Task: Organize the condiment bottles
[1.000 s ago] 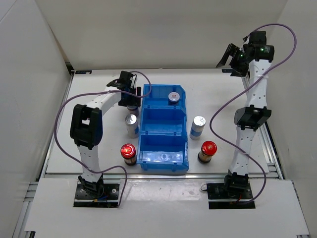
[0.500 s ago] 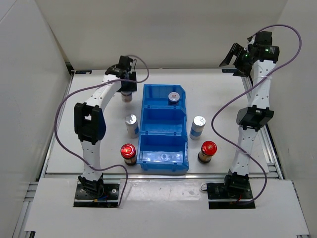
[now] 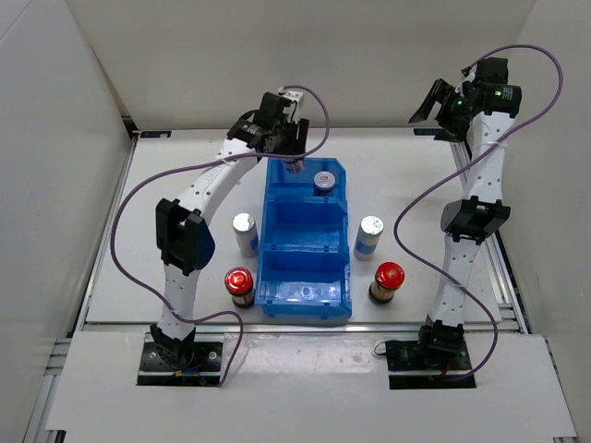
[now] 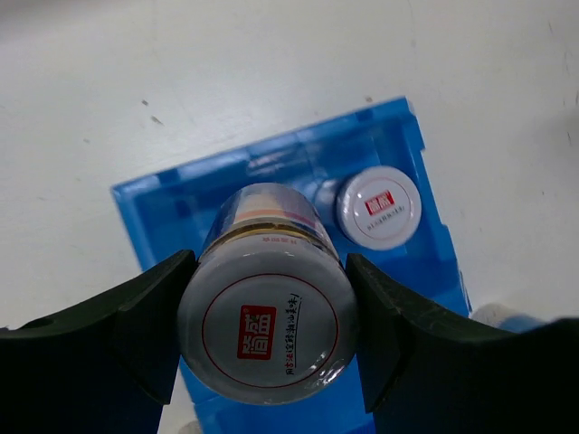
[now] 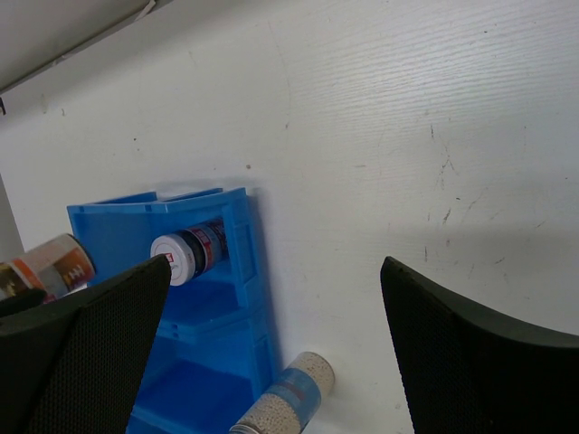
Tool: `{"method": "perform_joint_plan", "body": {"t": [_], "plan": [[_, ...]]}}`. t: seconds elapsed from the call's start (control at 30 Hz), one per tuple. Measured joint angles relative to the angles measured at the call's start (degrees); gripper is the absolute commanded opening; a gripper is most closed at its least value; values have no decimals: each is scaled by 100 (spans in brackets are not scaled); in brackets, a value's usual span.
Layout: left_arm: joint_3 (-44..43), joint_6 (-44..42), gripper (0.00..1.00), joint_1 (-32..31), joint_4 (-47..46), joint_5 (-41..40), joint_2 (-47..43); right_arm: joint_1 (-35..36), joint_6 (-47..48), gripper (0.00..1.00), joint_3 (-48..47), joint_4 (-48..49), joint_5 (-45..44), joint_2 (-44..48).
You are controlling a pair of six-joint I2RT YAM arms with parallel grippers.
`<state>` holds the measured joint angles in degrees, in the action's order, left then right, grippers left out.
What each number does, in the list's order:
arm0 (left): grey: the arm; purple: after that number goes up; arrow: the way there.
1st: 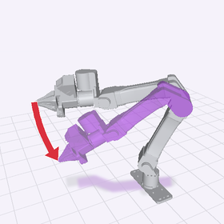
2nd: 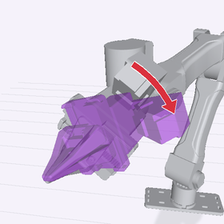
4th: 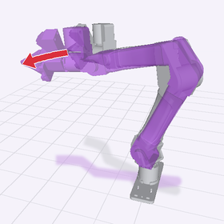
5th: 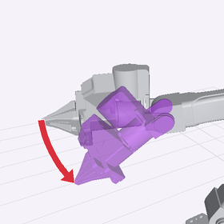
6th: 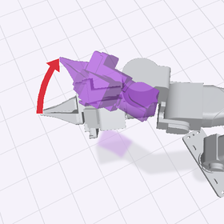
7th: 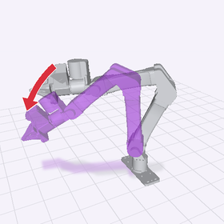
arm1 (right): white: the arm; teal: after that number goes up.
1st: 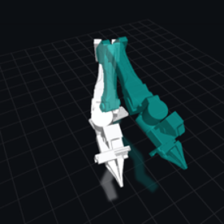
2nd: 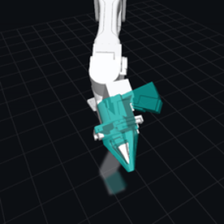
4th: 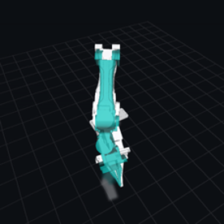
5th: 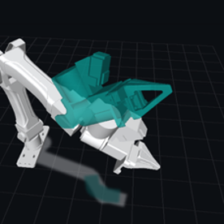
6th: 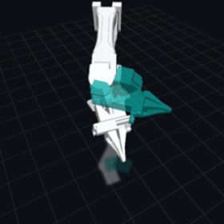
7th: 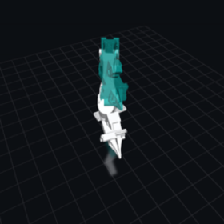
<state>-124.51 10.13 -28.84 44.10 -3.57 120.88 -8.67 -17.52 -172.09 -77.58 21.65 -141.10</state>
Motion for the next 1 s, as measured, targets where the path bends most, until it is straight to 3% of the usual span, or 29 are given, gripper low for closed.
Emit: {"method": "perform_joint_plan", "body": {"t": [0.13,0.2,0.37,0.43,0.47,0.53,0.57,0.63,1.0], "plan": [[444,63,11,-96,-39,339,11,0,0,100,0,0,0,0],[739,87,19,-90,-96,409,37,-9,0,100,0,0,0,0],[938,232,21,-70,-101,444,516,-63,0,100,0,0,-2,0],[946,271,33,-55,-166,452,756,-90,0,100,0,0,-9,0],[946,284,43,-57,-203,466,846,-98,0,100,0,0,-15,0],[927,286,75,-63,-339,420,955,-107,0,100,0,0,-39,0],[918,297,80,-61,-354,428,953,-114,0,100,2,-2,-63,0],[918,330,100,-55,-382,413,970,-136,0,100,2,0,-94,0],[313,409,100,140,-361,210,894,120,79,100,1335,-9,-789,304]]}}
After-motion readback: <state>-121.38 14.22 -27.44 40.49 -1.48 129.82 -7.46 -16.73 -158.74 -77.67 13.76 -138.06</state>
